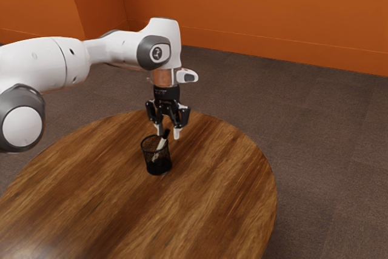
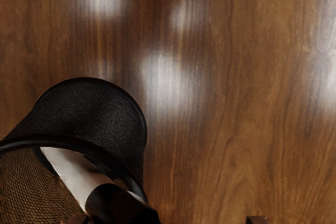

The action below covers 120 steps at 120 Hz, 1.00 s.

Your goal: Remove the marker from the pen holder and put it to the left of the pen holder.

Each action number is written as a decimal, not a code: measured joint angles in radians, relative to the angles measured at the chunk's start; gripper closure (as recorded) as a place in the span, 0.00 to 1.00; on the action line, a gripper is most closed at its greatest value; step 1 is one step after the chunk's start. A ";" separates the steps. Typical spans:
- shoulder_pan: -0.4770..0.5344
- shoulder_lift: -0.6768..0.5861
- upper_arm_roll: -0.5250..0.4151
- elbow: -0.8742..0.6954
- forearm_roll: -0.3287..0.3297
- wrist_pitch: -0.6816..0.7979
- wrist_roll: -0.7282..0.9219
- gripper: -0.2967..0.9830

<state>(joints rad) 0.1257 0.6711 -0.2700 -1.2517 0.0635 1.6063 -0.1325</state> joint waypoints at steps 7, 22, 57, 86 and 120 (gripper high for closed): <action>0.000 0.005 -0.001 0.005 0.007 -0.003 0.000 0.55; 0.000 0.011 -0.001 0.008 0.016 -0.005 -0.001 0.61; 0.006 0.011 0.011 0.004 0.051 0.004 0.026 0.65; 0.024 0.010 0.047 0.009 0.069 0.005 0.065 0.74; 0.009 -0.158 0.035 -0.041 0.075 -0.040 0.100 0.82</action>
<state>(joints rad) 0.1344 0.5130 -0.2349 -1.2926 0.1380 1.5660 -0.0325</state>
